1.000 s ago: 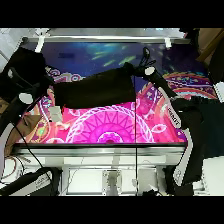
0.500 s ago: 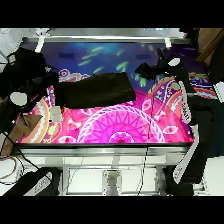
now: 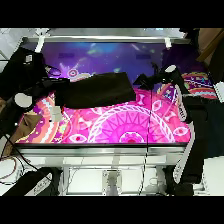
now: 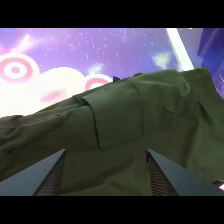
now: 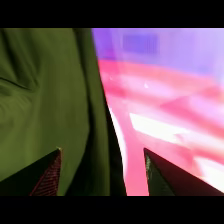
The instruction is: Fold the clothes and pants, and hang the long-sleeved shirts on hangers.
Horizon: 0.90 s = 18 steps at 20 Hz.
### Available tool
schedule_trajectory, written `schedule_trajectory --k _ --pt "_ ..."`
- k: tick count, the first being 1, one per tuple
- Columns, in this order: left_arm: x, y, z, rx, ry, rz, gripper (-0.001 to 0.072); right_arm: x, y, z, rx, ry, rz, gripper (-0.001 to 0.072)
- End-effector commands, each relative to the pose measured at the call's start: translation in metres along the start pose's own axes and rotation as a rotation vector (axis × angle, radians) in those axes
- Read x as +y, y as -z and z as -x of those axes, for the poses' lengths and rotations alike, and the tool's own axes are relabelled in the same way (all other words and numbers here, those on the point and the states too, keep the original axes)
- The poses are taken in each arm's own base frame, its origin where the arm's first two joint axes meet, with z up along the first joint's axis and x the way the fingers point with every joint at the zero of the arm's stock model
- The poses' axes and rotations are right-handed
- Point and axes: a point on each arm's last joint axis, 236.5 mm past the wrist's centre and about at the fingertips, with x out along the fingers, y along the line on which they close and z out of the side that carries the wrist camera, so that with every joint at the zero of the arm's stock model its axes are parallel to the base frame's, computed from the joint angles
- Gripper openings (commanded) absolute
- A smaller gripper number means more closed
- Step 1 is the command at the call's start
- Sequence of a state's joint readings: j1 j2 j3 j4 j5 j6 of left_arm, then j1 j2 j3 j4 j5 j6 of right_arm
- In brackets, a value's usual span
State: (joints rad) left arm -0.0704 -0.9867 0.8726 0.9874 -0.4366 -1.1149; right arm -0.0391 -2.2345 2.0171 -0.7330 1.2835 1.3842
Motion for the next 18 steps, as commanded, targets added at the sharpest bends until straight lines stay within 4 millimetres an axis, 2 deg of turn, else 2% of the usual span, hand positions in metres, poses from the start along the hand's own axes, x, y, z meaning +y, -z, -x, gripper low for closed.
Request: schedule_trajectory --k 1,7,8,9,11,12,14,16,18 --pt "-0.003 0.001 0.0 0.005 0.007 -0.011 0.0588 0.006 0.016 -0.026 0.06 -0.023 0.012 0.0575" --pt "-0.003 0.001 0.0 0.005 0.007 -0.011 0.0588 0.053 0.041 -0.065 0.122 -0.067 0.123 0.0558" --pt "-0.003 0.001 0.0 0.005 0.007 -0.011 0.0588 0.06 0.045 -0.07 0.13 -0.074 0.144 0.0504" --pt "-0.003 0.001 0.0 0.005 0.007 -0.011 0.0588 0.068 0.046 -0.072 0.127 -0.088 0.163 0.0403" --pt "-0.003 0.001 0.0 0.005 0.008 -0.01 0.0588 0.086 0.038 -0.067 0.097 -0.127 0.176 0.006" --pt "-0.003 0.001 0.0 0.005 0.007 -0.011 0.0588 0.093 0.029 -0.058 0.069 -0.137 0.188 0.0001" --pt "-0.003 0.0 0.001 0.003 0.008 -0.011 0.0588 0.1 0.01 -0.031 0.004 -0.138 0.207 0.0001" --pt "-0.004 -0.001 0.002 -0.001 0.008 -0.012 0.0588 0.092 -0.013 0.015 -0.079 -0.098 0.22 0.0001" --pt "-0.005 -0.004 0.005 -0.011 0.009 -0.015 0.0588 0.069 -0.041 0.081 -0.194 -0.032 0.211 0.0"
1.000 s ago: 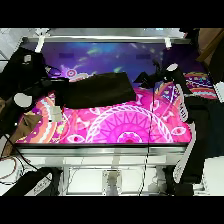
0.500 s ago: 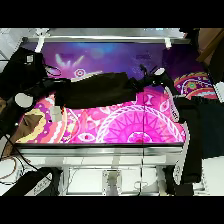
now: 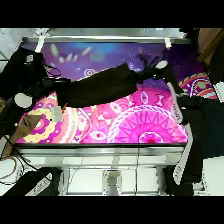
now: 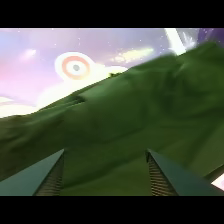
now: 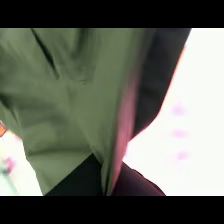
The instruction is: Fold the clothes and pants, and hang the long-sleeved shirts on hangers.
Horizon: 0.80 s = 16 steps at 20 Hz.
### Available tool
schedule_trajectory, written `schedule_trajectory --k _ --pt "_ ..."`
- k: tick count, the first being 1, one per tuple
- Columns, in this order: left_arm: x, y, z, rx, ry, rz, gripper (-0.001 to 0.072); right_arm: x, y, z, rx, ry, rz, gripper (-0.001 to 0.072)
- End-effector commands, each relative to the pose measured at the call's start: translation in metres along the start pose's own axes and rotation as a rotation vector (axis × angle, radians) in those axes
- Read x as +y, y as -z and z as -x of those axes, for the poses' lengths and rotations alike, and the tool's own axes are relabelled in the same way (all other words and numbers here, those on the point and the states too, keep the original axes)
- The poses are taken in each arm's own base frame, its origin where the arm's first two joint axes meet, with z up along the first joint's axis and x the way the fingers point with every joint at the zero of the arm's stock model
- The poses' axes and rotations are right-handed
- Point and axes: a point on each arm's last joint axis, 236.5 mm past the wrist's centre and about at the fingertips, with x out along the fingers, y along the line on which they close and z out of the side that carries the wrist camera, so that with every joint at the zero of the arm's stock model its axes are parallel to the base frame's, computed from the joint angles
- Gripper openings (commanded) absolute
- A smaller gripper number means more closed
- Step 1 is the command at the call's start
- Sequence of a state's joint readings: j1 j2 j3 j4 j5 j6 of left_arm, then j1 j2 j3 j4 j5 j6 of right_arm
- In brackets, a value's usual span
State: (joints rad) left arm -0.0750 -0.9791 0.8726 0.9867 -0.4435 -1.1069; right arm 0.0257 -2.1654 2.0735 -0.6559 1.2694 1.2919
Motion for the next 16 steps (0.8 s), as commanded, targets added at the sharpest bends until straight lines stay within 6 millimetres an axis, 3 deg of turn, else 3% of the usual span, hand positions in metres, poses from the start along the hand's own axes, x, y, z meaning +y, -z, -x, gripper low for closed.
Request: schedule_trajectory --k 1,4,7,9,11,14,16 --pt "-0.002 -0.005 0.005 -0.016 0.001 -0.005 0.0588 -0.026 -0.042 0.102 -0.176 0.099 -0.005 0.0" --pt "-0.003 -0.009 0.008 -0.026 0.002 -0.007 0.0588 -0.055 -0.061 0.224 -0.367 0.171 -0.092 0.0" --pt "-0.004 -0.009 0.008 -0.026 0.004 -0.007 0.0588 -0.078 -0.041 0.334 -0.475 0.263 -0.148 0.0" --pt "-0.007 -0.004 0.008 -0.006 0.017 -0.008 0.0588 -0.1 -0.007 0.406 -0.53 0.4 -0.25 0.0" --pt "-0.012 0.006 0.008 0.035 0.037 -0.01 0.0588 -0.108 0.033 0.459 -0.544 0.514 -0.302 0.0" --pt "-0.016 0.014 0.009 0.068 0.054 -0.009 0.0588 -0.121 0.111 0.523 -0.516 0.713 -0.429 0.0" --pt "-0.018 0.019 0.009 0.089 0.064 -0.01 0.0588 -0.122 0.166 0.551 -0.47 0.802 -0.52 0.0"
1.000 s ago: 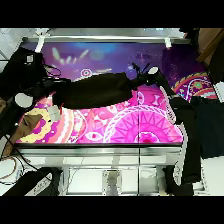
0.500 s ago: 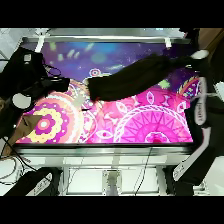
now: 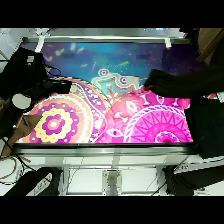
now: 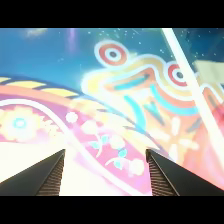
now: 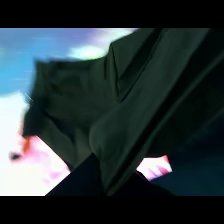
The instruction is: Fold the clothes and pants, and hang the long-sleeved shirts on hangers.
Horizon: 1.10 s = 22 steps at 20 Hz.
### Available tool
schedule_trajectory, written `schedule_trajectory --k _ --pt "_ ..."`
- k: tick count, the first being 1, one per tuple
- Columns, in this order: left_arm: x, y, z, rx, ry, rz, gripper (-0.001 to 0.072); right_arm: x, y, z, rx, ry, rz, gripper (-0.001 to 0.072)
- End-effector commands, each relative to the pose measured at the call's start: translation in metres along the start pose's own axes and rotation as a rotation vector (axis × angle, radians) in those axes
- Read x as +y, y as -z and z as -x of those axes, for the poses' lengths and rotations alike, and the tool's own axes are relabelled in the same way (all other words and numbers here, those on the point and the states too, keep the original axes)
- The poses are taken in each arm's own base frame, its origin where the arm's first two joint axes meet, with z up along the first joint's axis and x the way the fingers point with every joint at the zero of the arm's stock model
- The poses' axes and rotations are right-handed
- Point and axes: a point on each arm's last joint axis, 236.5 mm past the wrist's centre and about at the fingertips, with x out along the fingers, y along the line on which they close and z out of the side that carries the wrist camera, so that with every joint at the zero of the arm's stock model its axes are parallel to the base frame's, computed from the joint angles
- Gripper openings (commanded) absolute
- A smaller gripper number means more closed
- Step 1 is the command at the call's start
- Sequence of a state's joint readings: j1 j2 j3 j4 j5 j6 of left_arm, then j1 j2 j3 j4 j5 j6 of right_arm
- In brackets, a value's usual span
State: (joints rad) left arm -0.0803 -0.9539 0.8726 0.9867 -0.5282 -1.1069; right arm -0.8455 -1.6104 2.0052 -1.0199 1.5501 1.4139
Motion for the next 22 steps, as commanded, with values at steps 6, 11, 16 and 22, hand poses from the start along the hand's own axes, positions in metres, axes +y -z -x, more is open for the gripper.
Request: schedule_trajectory --k 6,11,16,22 --pt "-0.013 0.024 0.002 0.101 0.052 -0.001 0.0588 -0.154 0.133 0.109 0.02 0.363 -0.347 0.0" --pt "-0.018 0.034 0.004 0.147 0.075 0.0 0.0588 -0.2 0.248 0.071 0.044 0.391 -0.617 0.0001" --pt "-0.021 0.036 0.004 0.154 0.086 0.013 0.0588 -0.18 0.236 0.079 -0.014 0.309 -0.717 0.0505" --pt "-0.024 0.034 0.004 0.147 0.099 0.035 0.0588 -0.037 0.053 0.162 -0.49 -0.143 -0.486 0.0502"
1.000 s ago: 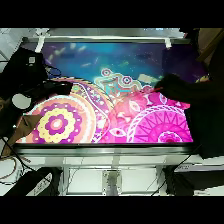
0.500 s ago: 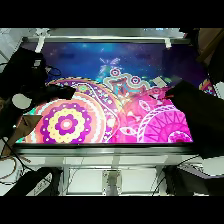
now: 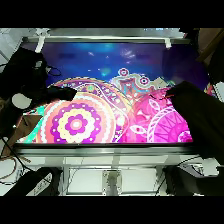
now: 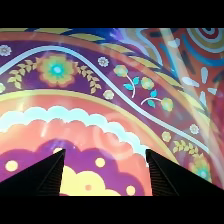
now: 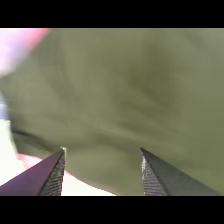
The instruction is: Fold the clothes and pants, and hang the long-sleeved shirts on hangers.
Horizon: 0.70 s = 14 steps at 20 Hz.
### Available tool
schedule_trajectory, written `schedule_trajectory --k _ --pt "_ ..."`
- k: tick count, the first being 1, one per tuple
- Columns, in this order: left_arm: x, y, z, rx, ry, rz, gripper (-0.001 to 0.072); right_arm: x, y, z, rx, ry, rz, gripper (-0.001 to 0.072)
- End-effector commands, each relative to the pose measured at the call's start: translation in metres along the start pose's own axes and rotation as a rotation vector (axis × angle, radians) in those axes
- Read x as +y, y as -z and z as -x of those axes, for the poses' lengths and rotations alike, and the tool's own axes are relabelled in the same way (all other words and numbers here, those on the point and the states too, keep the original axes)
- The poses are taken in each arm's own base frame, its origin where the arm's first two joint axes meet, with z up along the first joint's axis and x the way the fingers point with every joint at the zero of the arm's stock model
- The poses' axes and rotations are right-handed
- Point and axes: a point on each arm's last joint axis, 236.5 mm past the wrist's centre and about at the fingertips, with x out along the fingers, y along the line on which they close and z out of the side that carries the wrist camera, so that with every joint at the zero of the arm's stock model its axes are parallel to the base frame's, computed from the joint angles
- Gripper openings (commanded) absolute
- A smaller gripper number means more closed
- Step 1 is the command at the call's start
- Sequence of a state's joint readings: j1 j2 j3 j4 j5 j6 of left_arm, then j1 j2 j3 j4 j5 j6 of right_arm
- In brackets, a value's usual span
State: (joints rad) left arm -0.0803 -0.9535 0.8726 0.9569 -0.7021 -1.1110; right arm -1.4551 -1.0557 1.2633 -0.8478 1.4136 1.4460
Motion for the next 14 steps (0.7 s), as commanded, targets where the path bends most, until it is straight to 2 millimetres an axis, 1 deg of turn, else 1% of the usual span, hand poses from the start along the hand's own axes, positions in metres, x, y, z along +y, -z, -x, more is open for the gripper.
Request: schedule_trajectory --k 1,2,3,4,5,6,7,9,10,11,14 --pt "-0.002 0.0 0.0 -0.001 0.007 0.006 0.0588 0.14 -0.006 0.035 -0.046 -0.375 0.12 0.0502" --pt "-0.002 0.0 0.0 -0.001 0.007 0.006 0.0588 0.172 0.02 0.034 0.031 -0.436 0.19 0.0501" --pt "-0.002 0.0 0.0 0.001 0.008 0.006 0.0588 0.196 0.051 0.032 0.119 -0.48 0.263 0.0487" --pt "-0.004 0.003 0.0 0.016 0.015 0.013 0.0588 0.216 0.086 0.031 0.208 -0.524 0.364 0.0362" --pt "-0.005 0.008 0.0 0.032 0.022 0.013 0.0588 0.234 0.125 0.03 0.305 -0.564 0.483 0.0177" --pt "-0.006 0.009 -0.001 0.039 0.024 0.014 0.0588 0.246 0.161 0.03 0.39 -0.59 0.588 0.0006" --pt "-0.006 0.009 -0.001 0.04 0.024 0.014 0.0588 0.251 0.189 0.028 0.454 -0.594 0.672 0.0002" --pt "-0.006 0.009 -0.001 0.039 0.024 0.014 0.0588 0.253 0.234 0.022 0.534 -0.563 0.856 0.0002" --pt "-0.006 0.009 -0.001 0.039 0.024 0.014 0.0588 0.249 0.25 0.016 0.556 -0.526 0.934 0.0002" --pt "-0.006 0.009 -0.001 0.039 0.024 0.014 0.0588 0.246 0.261 0.011 0.566 -0.492 0.996 0.0002" --pt "-0.006 0.009 -0.001 0.039 0.024 0.014 0.0589 0.244 0.291 0.013 0.611 -0.469 1.124 0.0002"
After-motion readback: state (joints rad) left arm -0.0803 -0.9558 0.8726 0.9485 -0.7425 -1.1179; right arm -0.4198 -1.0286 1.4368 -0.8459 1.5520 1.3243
